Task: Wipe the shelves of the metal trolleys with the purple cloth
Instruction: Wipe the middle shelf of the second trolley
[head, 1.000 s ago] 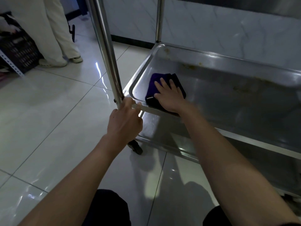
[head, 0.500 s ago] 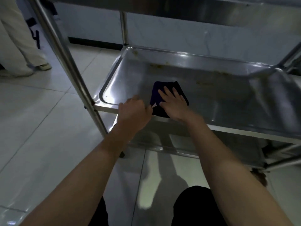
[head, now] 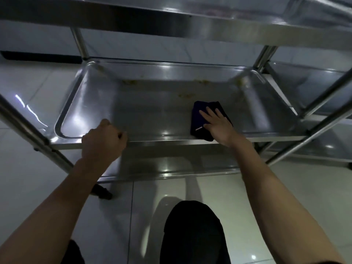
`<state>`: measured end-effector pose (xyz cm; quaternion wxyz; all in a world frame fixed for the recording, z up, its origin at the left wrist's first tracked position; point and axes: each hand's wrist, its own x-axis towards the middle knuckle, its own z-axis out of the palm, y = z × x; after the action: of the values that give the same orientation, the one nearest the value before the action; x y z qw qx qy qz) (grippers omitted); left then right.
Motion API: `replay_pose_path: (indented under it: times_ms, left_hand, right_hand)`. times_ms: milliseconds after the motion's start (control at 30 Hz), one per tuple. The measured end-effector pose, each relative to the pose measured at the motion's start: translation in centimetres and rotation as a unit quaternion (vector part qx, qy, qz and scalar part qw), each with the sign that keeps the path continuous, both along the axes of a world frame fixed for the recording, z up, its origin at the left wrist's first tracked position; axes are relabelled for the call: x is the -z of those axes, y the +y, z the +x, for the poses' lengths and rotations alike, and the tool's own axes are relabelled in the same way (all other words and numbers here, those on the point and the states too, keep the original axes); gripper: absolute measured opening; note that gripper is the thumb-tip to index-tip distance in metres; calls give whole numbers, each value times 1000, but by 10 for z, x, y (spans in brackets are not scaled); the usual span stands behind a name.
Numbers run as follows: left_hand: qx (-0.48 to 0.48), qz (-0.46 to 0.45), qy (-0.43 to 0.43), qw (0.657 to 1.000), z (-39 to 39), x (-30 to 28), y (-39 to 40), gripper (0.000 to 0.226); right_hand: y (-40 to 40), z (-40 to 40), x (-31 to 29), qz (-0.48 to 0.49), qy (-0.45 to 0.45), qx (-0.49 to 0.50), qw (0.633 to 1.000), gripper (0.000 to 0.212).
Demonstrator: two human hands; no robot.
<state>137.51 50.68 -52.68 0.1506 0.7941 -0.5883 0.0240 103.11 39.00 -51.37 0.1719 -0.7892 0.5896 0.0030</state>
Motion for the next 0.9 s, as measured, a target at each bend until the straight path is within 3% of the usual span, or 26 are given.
replay_pose_path:
  times_ms: [133, 533, 600, 733, 900]
  left_hand:
    - [19, 0, -13, 1000, 3, 3, 3, 43]
    - [93, -23, -30, 995, 26, 2, 21, 43]
    - [83, -6, -23, 996, 55, -2, 18, 43]
    - [35, -53, -35, 997, 96, 1, 30, 26]
    - [45, -36, -80, 995, 101, 12, 32, 33]
  right_hand:
    - [-1, -5, 4, 10, 31, 15, 999, 56]
    - [21, 99, 13, 9, -32, -27, 999, 61]
    - [22, 112, 12, -3, -52, -26, 998, 64]
    - [16, 125, 10, -11, -77, -25, 997, 66]
    - [9, 172, 10, -19, -49, -57, 997, 64]
